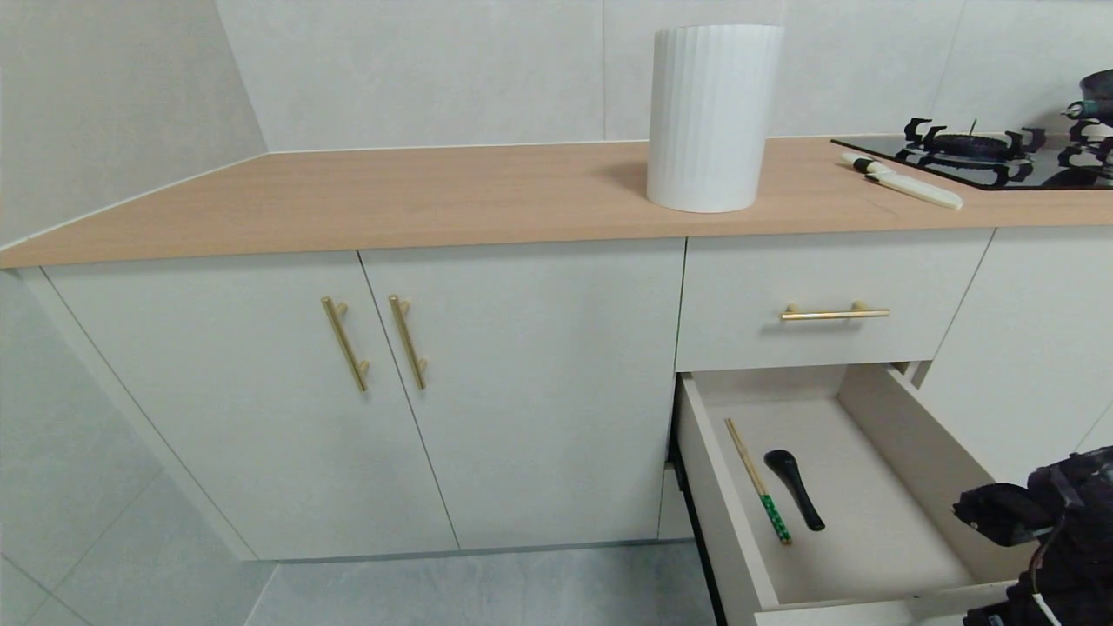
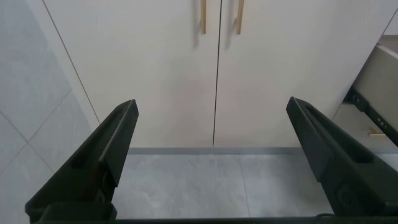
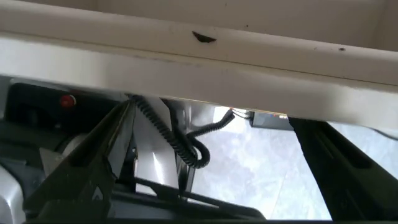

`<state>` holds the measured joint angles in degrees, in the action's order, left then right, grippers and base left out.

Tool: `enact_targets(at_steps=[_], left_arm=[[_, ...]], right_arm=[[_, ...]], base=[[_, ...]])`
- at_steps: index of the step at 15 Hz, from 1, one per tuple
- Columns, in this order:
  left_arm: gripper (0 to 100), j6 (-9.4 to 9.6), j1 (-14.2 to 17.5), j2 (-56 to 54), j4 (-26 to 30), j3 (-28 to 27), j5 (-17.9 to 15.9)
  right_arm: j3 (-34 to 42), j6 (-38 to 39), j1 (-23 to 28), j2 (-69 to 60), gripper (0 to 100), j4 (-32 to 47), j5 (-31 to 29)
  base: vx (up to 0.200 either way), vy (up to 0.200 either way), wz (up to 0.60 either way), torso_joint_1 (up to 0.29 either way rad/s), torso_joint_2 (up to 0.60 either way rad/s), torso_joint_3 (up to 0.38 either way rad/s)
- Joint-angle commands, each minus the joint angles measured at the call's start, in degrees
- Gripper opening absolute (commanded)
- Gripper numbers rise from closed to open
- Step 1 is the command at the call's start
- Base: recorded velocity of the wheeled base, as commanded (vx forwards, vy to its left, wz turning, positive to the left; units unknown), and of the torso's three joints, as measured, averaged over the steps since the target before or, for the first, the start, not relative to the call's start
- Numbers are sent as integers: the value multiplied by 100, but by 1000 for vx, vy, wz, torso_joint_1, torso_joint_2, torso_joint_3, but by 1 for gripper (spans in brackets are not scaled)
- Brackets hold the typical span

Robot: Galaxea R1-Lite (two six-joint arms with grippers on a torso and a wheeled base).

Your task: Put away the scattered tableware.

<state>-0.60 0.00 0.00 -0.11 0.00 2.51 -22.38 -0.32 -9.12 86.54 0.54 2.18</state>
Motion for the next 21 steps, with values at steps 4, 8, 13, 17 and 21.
enact_targets(at_steps=[4, 8, 13, 17, 21], left_arm=[[100, -2, 0, 0, -7, 0, 4], [100, -2, 0, 0, -7, 0, -5], [100, -2, 0, 0, -7, 0, -5], [100, -2, 0, 0, -7, 0, 4], [100, -2, 0, 0, -7, 0, 4]], right_arm=[[-1242, -100, -11, 1269, 100, -168, -7], [-2200, -179, 24, 2060, 100, -177, -7], [-3378, -364, 191, 2816, 100, -177, 2], [-3958, -320, 209, 3246, 100, -185, -7], [-4028, 172, 297, 3668, 100, -1170, -113]], base=[[0, 0, 0, 0, 0, 0], [0, 0, 0, 0, 0, 0], [0, 0, 0, 0, 0, 0], [0, 0, 0, 0, 0, 0], [0, 0, 0, 0, 0, 0]])
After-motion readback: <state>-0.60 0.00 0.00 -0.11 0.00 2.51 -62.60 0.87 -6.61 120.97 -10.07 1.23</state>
